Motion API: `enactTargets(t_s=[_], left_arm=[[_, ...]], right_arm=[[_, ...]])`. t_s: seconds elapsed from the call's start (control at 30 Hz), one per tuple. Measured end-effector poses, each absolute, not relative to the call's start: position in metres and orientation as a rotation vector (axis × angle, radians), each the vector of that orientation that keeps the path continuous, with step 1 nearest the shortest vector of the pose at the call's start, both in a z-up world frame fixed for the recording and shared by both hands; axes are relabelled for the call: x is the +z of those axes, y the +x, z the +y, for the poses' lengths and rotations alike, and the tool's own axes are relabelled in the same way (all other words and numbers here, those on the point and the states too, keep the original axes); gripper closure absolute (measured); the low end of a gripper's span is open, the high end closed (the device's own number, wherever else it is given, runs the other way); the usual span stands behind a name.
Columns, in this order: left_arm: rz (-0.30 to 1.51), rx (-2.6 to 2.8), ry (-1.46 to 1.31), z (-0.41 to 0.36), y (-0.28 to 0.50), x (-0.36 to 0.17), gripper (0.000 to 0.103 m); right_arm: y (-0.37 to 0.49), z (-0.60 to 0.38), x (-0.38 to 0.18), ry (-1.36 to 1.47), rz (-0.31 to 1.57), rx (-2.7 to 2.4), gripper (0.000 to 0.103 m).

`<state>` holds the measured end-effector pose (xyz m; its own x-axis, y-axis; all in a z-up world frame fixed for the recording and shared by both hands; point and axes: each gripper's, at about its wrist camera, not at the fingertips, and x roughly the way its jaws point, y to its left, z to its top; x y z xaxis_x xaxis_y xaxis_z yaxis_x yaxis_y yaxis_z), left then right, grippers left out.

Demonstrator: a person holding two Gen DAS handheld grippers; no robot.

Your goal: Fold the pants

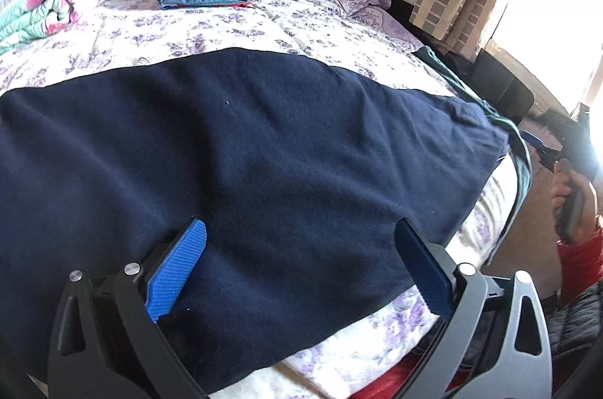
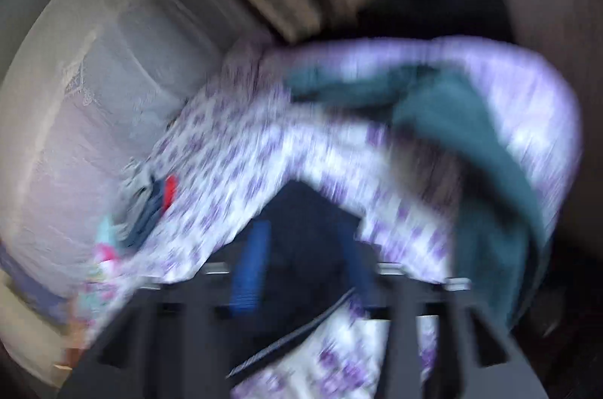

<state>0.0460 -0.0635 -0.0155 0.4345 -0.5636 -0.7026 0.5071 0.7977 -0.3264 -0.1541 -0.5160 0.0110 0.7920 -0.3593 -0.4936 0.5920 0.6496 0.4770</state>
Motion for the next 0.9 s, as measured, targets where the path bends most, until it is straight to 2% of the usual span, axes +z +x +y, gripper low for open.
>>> enactTargets(t_s=[0.07,0.1,0.2,0.3,0.37,0.47,0.53,0.6,0.73,0.8,0.9], left_arm=[[0.913,-0.677,-0.090,-0.061,0.048,-0.015,0.005],[0.912,-0.682,-0.101,-0.060,0.048,-0.014,0.005],[0.877,-0.685,-0.135,-0.055,0.046,-0.008,0.005],[0.831,-0.665,-0.121,-0.051,0.041,0.000,0.005],[0.848,-0.571,-0.076,-0.050,0.044,-0.006,0.005],[0.912,-0.509,-0.048,-0.047,0.055,-0.024,0.005],[0.890,-0.497,-0.027,-0.048,0.051,-0.020,0.005],[0.887,-0.491,-0.019,-0.047,0.049,-0.017,0.005],[0.890,-0.501,-0.123,-0.021,0.050,-0.012,0.005],[0.862,-0.448,-0.163,-0.003,0.047,-0.005,0.005],[0.800,-0.320,-0.200,0.032,0.040,0.008,0.005]], right_arm=[[-0.160,-0.502,0.026,0.562,0.285,-0.569,0.027],[-0.153,-0.499,0.029,0.515,0.313,-0.537,0.027],[-0.115,-0.481,0.017,0.456,0.460,-0.370,0.027],[-0.081,-0.476,-0.029,0.426,0.657,-0.339,0.018],[-0.072,-0.478,-0.065,0.369,0.735,-0.363,0.016],[-0.076,-0.454,-0.051,0.135,0.716,-0.385,0.015],[-0.086,-0.456,-0.029,0.130,0.624,-0.346,0.015],[-0.102,-0.471,-0.008,0.195,0.535,-0.300,0.003],[-0.124,-0.527,-0.033,0.495,0.611,-0.315,0.003],[-0.152,-0.550,-0.063,0.803,0.540,-0.274,0.003],[-0.164,-0.559,-0.081,0.983,0.438,-0.231,0.003]])
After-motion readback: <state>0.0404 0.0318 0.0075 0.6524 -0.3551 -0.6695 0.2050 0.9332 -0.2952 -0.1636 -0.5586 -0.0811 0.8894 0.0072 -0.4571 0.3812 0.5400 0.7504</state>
